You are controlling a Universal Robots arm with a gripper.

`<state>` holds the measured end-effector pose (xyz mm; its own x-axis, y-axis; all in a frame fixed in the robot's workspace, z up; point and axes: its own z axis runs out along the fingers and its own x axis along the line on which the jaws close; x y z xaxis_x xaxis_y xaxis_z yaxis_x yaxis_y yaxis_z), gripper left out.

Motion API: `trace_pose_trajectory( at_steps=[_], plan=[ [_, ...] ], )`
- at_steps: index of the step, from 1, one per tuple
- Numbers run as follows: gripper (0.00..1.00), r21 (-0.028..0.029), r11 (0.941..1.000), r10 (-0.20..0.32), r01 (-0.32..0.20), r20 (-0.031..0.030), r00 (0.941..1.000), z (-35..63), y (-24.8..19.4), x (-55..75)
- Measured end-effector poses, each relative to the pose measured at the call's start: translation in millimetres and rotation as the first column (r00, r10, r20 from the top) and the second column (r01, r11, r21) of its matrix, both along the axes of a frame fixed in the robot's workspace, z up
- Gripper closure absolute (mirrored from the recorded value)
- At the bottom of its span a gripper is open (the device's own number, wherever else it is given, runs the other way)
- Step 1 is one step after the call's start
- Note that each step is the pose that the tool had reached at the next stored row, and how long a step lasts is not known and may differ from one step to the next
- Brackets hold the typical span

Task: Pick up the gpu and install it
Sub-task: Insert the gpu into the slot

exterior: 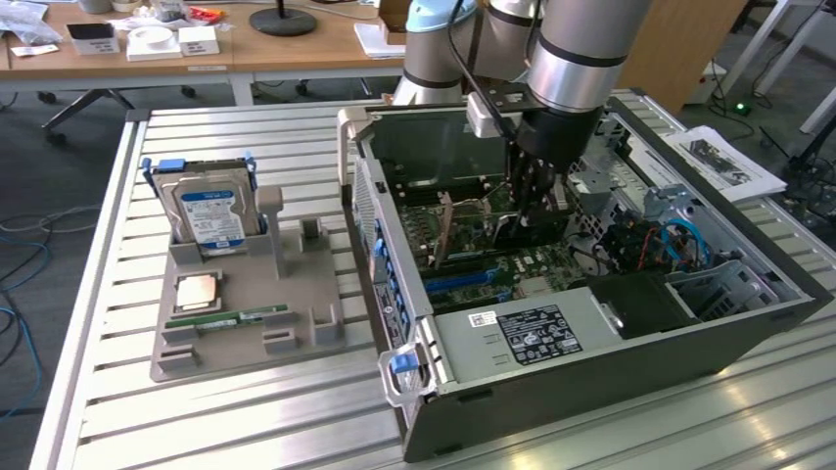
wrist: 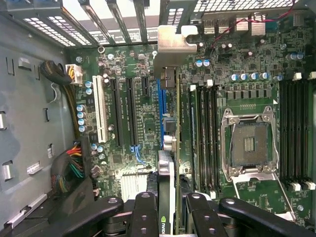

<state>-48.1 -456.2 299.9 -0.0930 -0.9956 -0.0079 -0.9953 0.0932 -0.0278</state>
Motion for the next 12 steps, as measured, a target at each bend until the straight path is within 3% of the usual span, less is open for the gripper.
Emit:
trace_pose_trajectory(
  at_steps=[4,7,12],
  plan=[
    [0.73,-0.0001,1.0,0.0,0.0,-0.0015,1.0,0.0,0.0,-0.1],
    [0.73,0.0,1.0,0.003,-0.003,-0.0144,0.9999,0.0,0.0,0.0],
    [0.73,-0.0001,0.9999,0.017,-0.017,-0.0151,0.9997,-1.6,0.0,0.2]
  ],
)
